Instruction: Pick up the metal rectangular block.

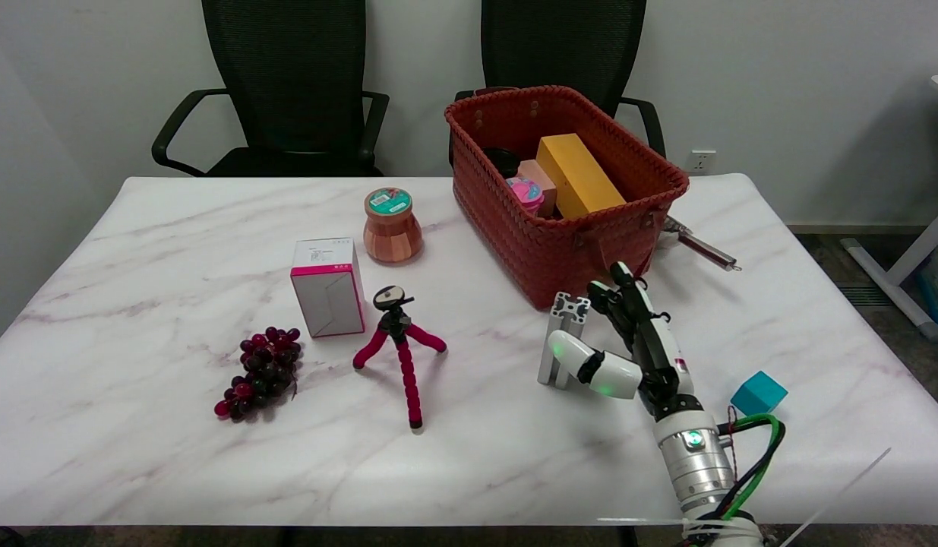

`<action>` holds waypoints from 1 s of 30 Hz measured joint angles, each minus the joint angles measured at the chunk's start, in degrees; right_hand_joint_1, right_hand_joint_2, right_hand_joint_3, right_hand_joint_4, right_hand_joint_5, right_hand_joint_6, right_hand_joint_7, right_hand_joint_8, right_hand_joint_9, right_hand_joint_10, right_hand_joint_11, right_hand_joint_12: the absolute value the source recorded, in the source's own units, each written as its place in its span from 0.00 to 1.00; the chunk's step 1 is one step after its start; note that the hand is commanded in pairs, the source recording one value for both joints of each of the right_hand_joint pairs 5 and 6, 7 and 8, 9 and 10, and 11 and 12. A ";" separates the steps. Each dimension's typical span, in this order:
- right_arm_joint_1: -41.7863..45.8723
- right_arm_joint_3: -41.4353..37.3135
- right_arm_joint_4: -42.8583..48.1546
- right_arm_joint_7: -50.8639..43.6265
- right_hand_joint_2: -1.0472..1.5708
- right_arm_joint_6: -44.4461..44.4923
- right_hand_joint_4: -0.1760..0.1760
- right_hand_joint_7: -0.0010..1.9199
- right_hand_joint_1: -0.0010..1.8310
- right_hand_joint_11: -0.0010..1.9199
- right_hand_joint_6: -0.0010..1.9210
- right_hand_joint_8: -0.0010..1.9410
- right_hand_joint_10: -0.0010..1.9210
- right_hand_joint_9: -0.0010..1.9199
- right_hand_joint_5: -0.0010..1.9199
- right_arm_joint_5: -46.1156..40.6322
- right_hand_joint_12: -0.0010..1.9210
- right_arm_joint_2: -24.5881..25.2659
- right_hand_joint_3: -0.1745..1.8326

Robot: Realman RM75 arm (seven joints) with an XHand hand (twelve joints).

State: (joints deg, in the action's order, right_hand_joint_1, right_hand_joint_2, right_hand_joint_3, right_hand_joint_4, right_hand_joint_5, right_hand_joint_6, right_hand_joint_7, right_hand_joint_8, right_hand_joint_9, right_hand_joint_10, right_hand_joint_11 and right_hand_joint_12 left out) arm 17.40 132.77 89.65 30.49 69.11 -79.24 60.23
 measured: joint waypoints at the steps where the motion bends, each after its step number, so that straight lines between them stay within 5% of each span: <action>1: 0.10 0.00 0.00 -0.19 0.58 0.19 0.50 0.19 0.56 0.00 0.04 0.19 0.16 0.16 0.04 0.13 0.00 0.08 0.40; 30: 2.64 1.51 -0.36 -3.45 0.58 4.57 0.50 0.25 0.56 0.00 0.08 0.25 0.16 0.16 0.08 2.57 0.00 2.11 0.42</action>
State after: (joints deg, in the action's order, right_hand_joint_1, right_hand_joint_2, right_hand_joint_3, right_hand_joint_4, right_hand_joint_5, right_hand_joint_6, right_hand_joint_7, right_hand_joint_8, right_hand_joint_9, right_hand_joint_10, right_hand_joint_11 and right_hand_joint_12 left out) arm 20.04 134.28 89.29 27.04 73.68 -76.67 62.35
